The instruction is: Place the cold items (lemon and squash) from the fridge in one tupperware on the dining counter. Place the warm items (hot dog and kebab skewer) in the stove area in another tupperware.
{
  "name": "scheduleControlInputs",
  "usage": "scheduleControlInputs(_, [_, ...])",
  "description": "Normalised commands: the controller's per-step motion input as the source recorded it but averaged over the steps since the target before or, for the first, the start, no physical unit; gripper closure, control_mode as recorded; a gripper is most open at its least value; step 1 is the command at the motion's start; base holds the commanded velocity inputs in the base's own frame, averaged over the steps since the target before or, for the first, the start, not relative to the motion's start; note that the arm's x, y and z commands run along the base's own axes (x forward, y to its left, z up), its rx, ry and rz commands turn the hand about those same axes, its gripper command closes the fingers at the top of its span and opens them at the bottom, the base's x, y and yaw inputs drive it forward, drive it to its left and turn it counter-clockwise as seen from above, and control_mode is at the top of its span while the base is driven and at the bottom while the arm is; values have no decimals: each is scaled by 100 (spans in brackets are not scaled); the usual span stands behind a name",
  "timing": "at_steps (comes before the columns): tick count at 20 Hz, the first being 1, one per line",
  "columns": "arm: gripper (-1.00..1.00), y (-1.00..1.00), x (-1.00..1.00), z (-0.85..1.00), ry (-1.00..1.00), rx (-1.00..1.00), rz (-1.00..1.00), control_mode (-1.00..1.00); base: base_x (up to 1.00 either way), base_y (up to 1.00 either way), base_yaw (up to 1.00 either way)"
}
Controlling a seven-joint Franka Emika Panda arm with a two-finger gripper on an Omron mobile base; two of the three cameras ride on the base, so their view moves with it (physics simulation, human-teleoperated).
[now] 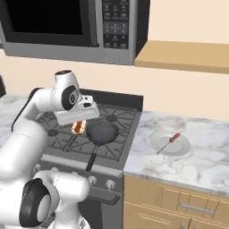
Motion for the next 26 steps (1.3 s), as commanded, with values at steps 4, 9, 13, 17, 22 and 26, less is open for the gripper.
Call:
scheduleControlInputs(4, [100,0,0,0,0,0,0,100,-63,100,-10])
scheduleControlInputs(9, [100,0,0,0,0,0,0,100,-58,100,-32])
scheduleControlInputs(13, [100,0,0,0,0,0,0,100,-65,93,-47])
scheduleControlInputs(17, [100,0,0,0,0,0,0,100,-69,85,-59])
scheduleControlInputs(22, [100,0,0,0,0,0,0,100,-79,62,-58])
scheduleControlInputs(26, [100,0,0,0,0,0,0,100,-96,43,-66])
